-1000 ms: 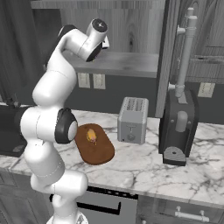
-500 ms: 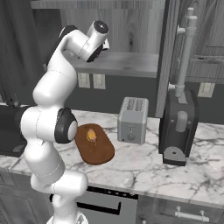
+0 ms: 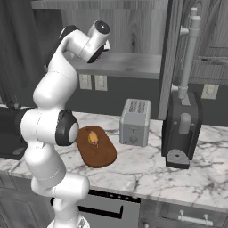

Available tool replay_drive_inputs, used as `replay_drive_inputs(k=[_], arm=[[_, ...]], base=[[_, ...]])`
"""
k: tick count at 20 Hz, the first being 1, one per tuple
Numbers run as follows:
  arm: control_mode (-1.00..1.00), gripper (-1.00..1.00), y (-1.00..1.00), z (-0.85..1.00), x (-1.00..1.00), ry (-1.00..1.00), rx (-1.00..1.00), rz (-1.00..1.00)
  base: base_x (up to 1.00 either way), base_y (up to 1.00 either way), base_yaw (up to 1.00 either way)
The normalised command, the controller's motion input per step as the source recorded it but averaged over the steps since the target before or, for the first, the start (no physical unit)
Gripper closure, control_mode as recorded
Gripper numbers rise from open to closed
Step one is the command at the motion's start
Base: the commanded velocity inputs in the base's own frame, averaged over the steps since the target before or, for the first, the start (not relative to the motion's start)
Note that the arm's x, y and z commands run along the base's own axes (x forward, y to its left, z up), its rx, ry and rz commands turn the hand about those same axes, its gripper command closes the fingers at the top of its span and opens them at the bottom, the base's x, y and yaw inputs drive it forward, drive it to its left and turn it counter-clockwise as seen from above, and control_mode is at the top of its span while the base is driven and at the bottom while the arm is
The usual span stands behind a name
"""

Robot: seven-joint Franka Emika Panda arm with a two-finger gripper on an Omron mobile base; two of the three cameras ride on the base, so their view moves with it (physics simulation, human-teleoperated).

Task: Open the cabinet, retrieve the rolling pin, and place it next to the meat on the cutting board to prepare for tenderizing.

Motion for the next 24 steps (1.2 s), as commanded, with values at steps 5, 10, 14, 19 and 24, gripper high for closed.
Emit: replay_drive_inputs(k=[5, 10, 14, 19, 24], arm=[[-1.0, 1.0, 0.03, -0.16, 0.03, 0.01, 0.0, 0.02], [-1.0, 1.0, 0.0, -0.21, -0.13, -0.08, 0.0, 0.0], [-1.0, 1.0, 0.0, -0.13, -0.63, -0.2, 0.01, 0.0], [-1.0, 1.0, -0.08, -0.01, -0.81, -0.22, 0.04, -0.02], [-1.0, 1.0, -0.15, 0.0, -0.79, -0.19, 0.08, -0.04]], base=[[0.0, 0.0, 0.0], [0.0, 0.0, 0.0], [0.0, 0.0, 0.0], [0.0, 0.0, 0.0], [0.0, 0.0, 0.0]])
